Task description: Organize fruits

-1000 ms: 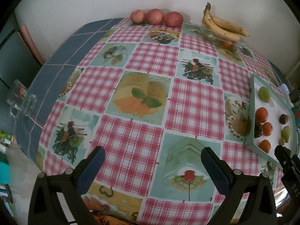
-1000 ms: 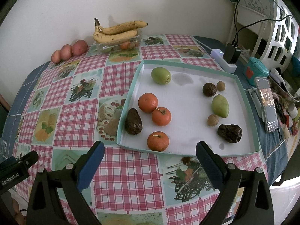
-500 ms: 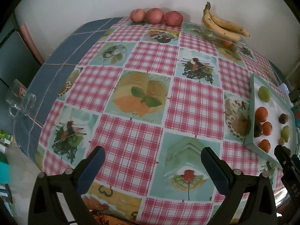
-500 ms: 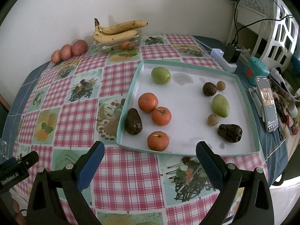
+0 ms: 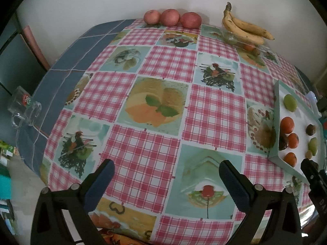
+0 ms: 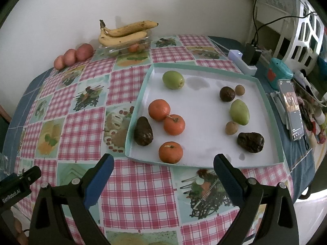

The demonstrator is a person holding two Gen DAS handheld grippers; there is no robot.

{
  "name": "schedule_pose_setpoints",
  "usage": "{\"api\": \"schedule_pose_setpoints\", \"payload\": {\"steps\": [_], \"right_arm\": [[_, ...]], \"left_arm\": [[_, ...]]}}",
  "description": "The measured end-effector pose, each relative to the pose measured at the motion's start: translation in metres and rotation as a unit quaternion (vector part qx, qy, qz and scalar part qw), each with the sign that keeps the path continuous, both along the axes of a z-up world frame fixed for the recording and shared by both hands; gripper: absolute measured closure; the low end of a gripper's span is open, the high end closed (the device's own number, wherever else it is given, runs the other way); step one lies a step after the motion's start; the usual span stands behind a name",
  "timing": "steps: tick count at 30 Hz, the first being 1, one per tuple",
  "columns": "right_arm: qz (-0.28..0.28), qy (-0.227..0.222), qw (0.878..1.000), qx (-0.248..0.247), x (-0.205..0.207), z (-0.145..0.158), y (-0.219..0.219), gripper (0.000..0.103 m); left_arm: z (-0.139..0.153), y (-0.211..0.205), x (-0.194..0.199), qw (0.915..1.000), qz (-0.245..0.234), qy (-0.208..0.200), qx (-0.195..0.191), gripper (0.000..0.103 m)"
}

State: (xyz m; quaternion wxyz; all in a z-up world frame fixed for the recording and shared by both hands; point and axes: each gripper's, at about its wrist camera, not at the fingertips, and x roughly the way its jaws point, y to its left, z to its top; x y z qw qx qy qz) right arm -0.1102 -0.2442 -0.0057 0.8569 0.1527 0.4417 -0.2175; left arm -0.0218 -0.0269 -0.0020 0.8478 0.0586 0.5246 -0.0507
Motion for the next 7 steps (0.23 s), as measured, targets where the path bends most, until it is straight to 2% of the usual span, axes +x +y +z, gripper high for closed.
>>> {"api": "schedule_pose_setpoints", "payload": {"steps": [7], "right_arm": [[0.000,0.000,1.000,0.000,0.0007,0.0006,-0.0002,0.005]], "left_arm": [[0.0010,-0.0012,-0.0011,1.0000,-0.007,-0.004,0.002,0.000]]}}
